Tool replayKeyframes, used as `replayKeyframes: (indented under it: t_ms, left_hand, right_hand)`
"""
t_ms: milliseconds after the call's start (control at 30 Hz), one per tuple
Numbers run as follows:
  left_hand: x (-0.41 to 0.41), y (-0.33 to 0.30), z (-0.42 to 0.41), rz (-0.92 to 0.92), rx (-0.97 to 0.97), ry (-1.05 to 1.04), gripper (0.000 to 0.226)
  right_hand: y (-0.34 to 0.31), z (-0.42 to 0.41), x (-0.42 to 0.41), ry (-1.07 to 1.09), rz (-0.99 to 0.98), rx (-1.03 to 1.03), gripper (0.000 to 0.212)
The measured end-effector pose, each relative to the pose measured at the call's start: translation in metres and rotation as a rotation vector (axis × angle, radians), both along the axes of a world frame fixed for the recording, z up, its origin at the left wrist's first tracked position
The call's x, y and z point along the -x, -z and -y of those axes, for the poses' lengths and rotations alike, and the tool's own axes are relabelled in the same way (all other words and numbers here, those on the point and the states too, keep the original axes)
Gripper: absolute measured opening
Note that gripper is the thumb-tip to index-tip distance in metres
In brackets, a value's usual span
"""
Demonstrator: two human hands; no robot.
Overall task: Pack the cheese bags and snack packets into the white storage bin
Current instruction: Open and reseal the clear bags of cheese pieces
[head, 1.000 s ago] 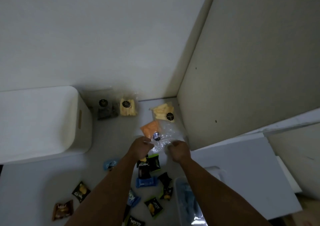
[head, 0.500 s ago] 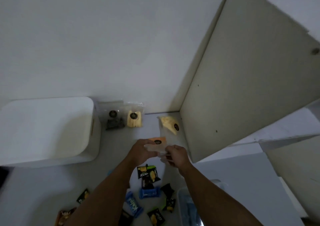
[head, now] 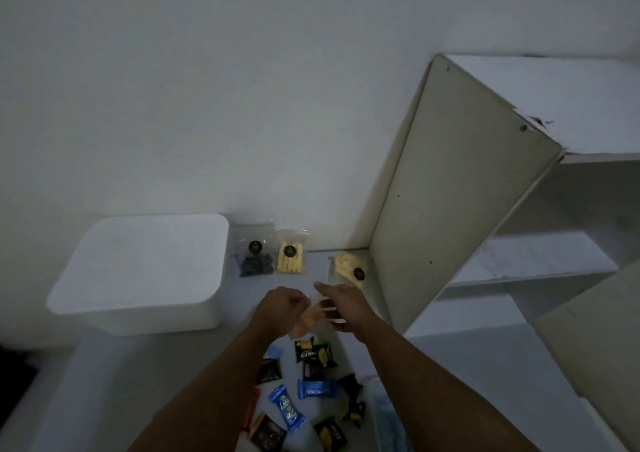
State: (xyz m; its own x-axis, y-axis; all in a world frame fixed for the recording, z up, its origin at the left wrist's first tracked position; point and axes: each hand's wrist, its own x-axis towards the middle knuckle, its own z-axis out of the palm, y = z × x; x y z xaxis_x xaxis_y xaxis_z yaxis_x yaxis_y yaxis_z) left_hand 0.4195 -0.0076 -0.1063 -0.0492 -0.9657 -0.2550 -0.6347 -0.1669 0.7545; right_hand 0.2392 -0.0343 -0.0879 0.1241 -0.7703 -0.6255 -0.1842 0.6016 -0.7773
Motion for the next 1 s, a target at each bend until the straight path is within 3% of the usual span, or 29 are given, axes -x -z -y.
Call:
replayKeyframes:
  t_ms: [267,567,767,1000]
  left_hand:
    - [-0.005,-0.024,-0.026,-0.17,-0.161,-0.092,0.019]
    - [-0.017,-0.031,-0.028,0.046,-0.064,-0.133,0.028]
    - [-0.023,-0.037,-0.02,0.127,0.013,-0.163,0.04]
    - [-0.029,-0.046,-0.014,-0.128,0.013,-0.164,0.027]
  right_hand:
    - [-0.002,-0.019,-0.022,-0.07,-0.043,0.108,0.013]
    - [-0.01,-0.02,-0.028,-0.149,-0.337,0.402,0.009]
    - [-0.006,-0.012,-0.028,-0.135,-0.471,0.495,0.025]
    - [-0.035,-0.007,-0.039,-0.208,-0.42,0.599,0.018]
